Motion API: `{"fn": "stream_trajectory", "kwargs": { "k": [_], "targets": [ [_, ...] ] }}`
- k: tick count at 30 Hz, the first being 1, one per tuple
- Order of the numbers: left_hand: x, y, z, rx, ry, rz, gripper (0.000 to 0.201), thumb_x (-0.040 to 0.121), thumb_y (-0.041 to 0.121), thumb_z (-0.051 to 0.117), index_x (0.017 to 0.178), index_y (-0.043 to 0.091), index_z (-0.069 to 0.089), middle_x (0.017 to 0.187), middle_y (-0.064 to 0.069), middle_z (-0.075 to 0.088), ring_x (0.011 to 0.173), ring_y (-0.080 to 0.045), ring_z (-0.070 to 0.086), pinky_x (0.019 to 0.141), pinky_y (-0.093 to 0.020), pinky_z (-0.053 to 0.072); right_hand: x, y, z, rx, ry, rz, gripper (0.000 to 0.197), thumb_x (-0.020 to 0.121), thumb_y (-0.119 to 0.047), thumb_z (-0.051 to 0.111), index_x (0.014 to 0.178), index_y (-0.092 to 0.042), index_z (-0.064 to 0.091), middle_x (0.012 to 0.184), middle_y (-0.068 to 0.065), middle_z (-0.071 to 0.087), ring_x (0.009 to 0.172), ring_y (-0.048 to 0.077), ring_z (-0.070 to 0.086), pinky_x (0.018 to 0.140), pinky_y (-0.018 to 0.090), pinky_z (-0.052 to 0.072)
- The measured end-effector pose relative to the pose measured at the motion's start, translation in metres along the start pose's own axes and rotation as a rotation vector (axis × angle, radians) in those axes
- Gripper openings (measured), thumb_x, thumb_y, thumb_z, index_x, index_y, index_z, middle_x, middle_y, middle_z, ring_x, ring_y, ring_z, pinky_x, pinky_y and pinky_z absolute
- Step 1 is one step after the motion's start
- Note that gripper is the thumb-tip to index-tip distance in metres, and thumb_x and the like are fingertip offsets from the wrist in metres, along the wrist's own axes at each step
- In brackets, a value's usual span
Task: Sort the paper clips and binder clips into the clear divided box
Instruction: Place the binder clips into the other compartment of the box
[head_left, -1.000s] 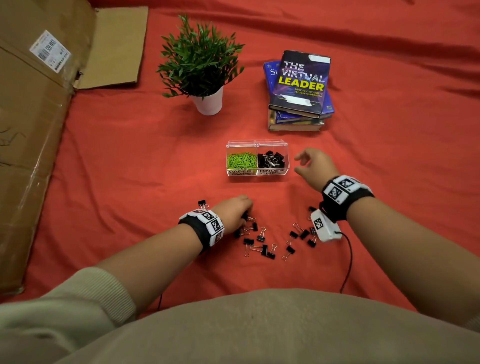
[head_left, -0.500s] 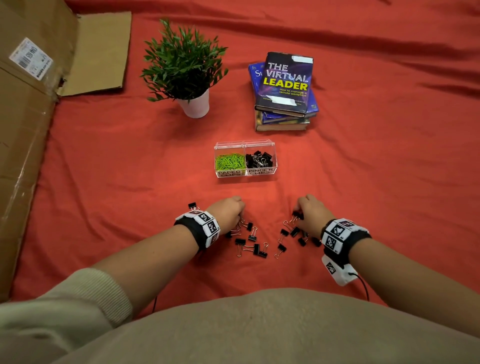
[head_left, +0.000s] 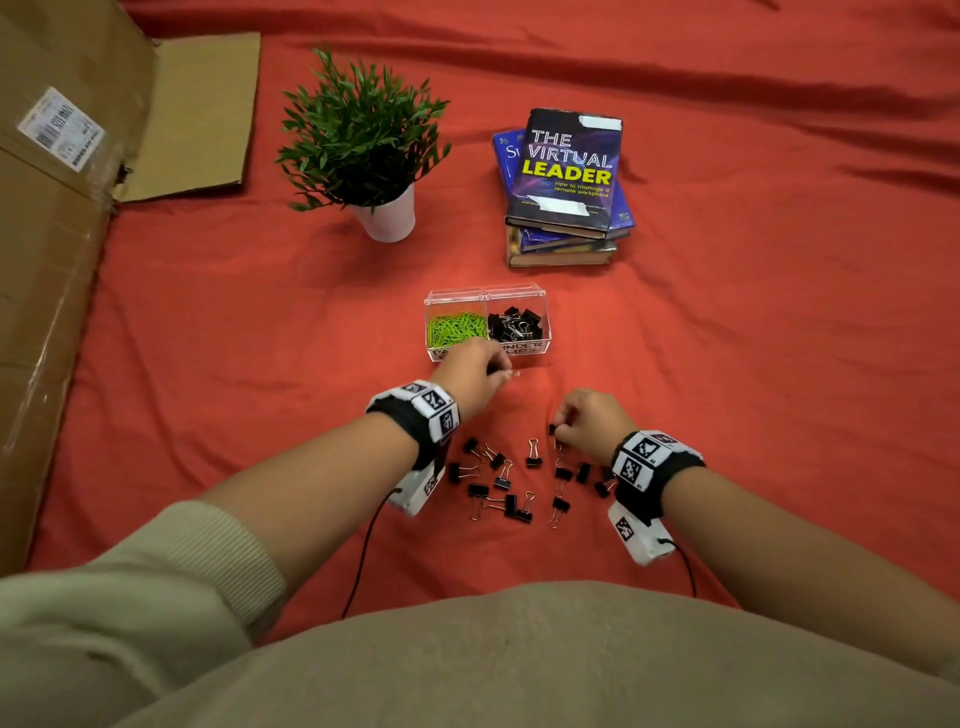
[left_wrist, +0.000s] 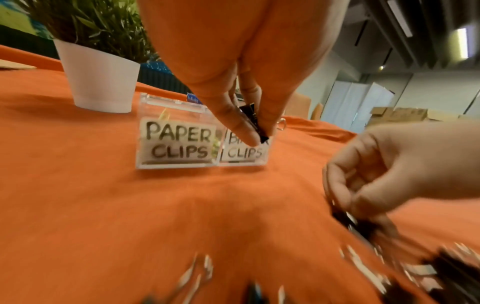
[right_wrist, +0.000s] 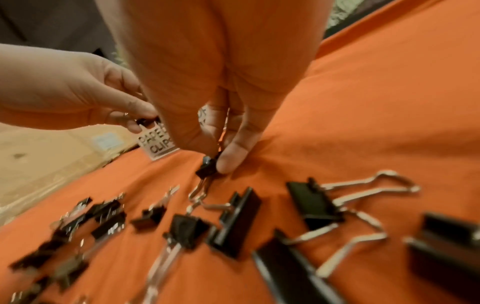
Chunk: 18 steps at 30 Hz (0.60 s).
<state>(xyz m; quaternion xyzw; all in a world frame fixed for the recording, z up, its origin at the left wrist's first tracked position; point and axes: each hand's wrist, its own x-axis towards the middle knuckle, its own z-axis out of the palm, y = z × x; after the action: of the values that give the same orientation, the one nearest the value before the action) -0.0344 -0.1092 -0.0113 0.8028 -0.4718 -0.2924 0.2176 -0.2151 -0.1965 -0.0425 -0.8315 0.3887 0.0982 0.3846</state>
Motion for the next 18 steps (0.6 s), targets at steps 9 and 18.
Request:
{"fn": "stream_trajectory", "kwargs": {
  "k": [9, 18],
  "targets": [
    [0.063, 0.017, -0.02, 0.109, 0.035, -0.014, 0.018, 0.088, 0.009, 0.059, 0.104, 0.011, 0.066, 0.113, -0.01, 0.059, 0.1, -0.024, 0.059, 0.083, -0.025, 0.043, 0.023, -0.03, -0.043, 0.471, 0.121, 0.102, 0.019, 0.079, 0.0, 0.064, 0.067, -0.014, 0.06, 0.049, -0.003, 0.062, 0.036, -0.001, 0.055, 0.046, 0.01, 0.046],
    [0.025, 0.008, -0.015, 0.177, 0.01, 0.108, 0.022, 0.084, 0.012, 0.058, 0.105, 0.013, 0.064, 0.109, -0.008, 0.054, 0.104, -0.024, 0.053, 0.09, -0.032, 0.044, 0.08, -0.072, -0.065, 0.248, 0.281, -0.049, 0.017, 0.073, -0.007, 0.064, 0.064, -0.02, 0.057, 0.064, 0.001, 0.06, 0.062, 0.017, 0.056, 0.066, 0.03, 0.049]
  ]
}}
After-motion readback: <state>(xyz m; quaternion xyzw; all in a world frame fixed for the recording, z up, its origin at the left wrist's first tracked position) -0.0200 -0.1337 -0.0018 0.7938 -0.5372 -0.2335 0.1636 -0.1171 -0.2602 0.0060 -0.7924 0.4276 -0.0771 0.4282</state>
